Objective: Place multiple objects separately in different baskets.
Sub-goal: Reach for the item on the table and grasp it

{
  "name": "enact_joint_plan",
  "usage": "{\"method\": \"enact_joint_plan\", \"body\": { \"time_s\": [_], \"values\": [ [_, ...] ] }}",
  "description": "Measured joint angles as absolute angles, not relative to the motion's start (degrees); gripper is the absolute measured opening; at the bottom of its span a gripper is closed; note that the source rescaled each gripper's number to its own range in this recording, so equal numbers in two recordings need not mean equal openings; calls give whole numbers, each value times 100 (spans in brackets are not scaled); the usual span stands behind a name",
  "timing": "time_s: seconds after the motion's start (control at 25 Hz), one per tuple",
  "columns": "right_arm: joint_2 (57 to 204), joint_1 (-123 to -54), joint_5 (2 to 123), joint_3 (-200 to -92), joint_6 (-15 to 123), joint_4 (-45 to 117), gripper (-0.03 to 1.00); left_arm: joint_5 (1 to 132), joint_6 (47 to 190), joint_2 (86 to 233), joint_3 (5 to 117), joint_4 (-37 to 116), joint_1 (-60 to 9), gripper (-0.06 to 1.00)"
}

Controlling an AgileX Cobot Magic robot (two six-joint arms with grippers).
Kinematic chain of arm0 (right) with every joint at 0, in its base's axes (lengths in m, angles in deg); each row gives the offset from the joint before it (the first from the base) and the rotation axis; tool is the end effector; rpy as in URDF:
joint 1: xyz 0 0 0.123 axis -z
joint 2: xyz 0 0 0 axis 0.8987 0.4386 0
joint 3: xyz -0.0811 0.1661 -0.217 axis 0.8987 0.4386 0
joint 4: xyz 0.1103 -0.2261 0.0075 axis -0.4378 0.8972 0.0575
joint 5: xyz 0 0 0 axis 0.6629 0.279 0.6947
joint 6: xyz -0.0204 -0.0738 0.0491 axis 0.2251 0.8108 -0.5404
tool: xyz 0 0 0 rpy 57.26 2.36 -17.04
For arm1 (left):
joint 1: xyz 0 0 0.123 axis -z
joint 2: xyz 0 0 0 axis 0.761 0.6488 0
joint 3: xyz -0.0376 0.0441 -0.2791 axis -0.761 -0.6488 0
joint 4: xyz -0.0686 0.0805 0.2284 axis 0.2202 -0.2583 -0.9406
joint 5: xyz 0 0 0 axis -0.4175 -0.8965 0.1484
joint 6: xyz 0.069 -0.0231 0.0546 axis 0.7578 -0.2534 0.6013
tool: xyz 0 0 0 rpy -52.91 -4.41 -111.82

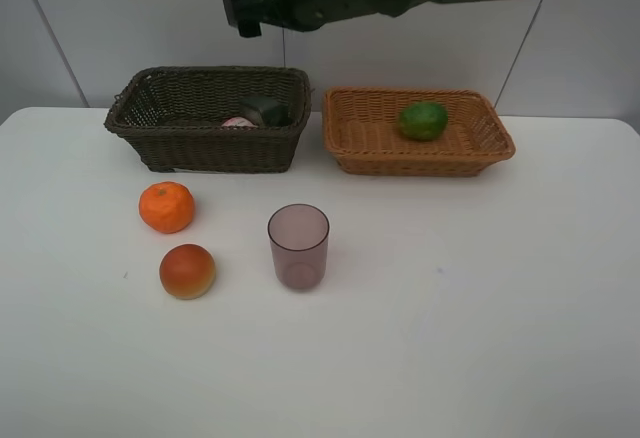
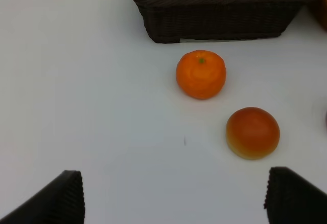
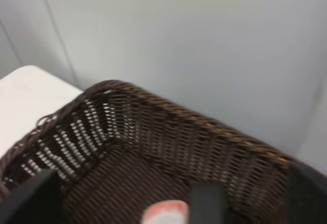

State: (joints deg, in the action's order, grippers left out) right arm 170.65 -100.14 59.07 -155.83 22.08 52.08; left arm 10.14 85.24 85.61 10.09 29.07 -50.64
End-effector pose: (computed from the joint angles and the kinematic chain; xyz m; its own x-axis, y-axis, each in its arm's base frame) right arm 0.3847 0.2794 0.2732 -0.3415 -0.2169 -0.9145 -0.5707 0.8209 0.0185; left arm -0.0063 -0.0044 0.2789 -0.4392 -0.0281 -0.8979 0.0151 0.9991 -0.0387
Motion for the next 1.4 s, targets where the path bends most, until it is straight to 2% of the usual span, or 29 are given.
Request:
{"method": "enact_joint_plan", "body": {
  "time_s": [0.56,0.8,1.04,1.4],
  "values": [
    [14253,-9188,5838,-12486,2219,5406,100,1014,8524,8561,1009,2907,-5064,92],
    [13008,-9105,7407,-12167,2629,5340,100,1014,8524,8561,1009,2907,-5064,92],
    [12139,-8744,9074,-12161,2677,5336,100,1014,8524,8561,1009,2907,-5064,92],
    [10630,-7742,9816,-11137,2812,5220,100,1014,8524,8561,1009,2907,-5064,92]
  ]
}}
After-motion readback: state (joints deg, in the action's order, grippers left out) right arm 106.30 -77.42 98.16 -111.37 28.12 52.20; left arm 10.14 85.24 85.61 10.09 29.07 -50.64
